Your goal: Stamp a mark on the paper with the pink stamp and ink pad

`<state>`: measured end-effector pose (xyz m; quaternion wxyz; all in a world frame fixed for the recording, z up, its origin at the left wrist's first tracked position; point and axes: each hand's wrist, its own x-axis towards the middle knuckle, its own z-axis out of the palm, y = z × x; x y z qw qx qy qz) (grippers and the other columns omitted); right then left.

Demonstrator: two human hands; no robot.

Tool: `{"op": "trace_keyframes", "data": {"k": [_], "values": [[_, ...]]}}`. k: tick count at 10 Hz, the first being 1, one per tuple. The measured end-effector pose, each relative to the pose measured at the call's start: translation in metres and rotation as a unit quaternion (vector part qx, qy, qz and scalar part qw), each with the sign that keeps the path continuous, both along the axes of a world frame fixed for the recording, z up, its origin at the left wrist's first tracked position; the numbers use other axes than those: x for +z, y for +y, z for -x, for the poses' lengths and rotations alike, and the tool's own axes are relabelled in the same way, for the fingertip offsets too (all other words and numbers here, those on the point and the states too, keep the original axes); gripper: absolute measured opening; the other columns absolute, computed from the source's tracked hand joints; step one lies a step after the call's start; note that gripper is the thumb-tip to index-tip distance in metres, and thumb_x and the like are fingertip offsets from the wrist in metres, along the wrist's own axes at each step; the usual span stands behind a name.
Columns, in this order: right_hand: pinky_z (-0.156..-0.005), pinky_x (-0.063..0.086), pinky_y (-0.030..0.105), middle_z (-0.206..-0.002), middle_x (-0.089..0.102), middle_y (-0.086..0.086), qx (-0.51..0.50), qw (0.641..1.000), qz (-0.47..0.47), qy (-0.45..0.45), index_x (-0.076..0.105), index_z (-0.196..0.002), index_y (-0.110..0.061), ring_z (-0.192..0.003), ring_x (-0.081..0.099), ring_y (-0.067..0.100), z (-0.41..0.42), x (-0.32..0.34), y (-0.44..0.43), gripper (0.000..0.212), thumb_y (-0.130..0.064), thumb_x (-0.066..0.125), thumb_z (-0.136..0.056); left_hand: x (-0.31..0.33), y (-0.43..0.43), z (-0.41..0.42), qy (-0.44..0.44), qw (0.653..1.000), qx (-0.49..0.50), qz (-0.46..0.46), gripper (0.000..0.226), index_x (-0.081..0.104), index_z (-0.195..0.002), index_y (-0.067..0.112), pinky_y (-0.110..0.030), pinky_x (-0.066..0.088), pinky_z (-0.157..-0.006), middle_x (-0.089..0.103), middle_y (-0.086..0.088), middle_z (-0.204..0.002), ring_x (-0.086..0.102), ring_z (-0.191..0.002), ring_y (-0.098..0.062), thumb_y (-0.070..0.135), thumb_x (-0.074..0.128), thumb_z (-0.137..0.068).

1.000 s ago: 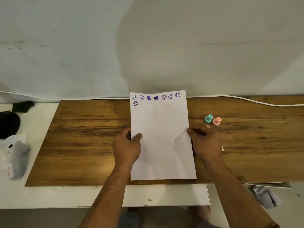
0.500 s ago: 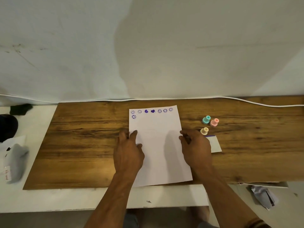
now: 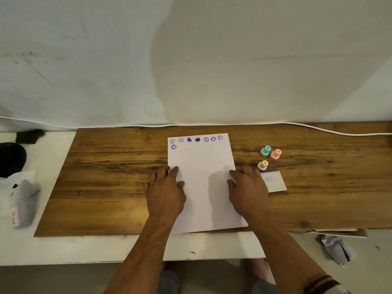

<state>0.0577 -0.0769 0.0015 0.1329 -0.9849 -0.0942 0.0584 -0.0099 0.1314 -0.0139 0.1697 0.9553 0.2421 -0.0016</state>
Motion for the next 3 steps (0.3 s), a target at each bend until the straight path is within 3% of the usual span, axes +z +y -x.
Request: {"op": "trace_keyframes", "data": {"k": [1,3], "values": [[-0.102,0.052,0.043,-0.136,0.063,0.007,-0.003,1.0,-0.007,0.015,0.068,-0.134,-0.016,-0.127,0.054,0.028,0.003,0.003,0.001,0.037,-0.031,0.064,-0.1,0.003,-0.002,0.003,0.006,1.0,0.004,0.0,0.052,0.057,-0.146,0.021,-0.052,0.043,-0.112,0.055,-0.007,-0.15,0.05,-0.137,-0.032,0.033,0.066,-0.097],[-0.112,0.045,0.044,-0.155,0.05,0.007,0.009,0.999,0.0,0.041,0.048,-0.152,-0.02,-0.142,0.045,0.029,0.01,0.022,0.006,0.053,-0.038,0.057,-0.103,0.025,-0.012,0.005,0.038,0.999,-0.019,-0.019,0.064,0.037,-0.158,0.02,-0.047,0.029,-0.122,0.037,-0.007,-0.166,0.035,-0.151,-0.03,0.041,0.056,-0.101]]}}
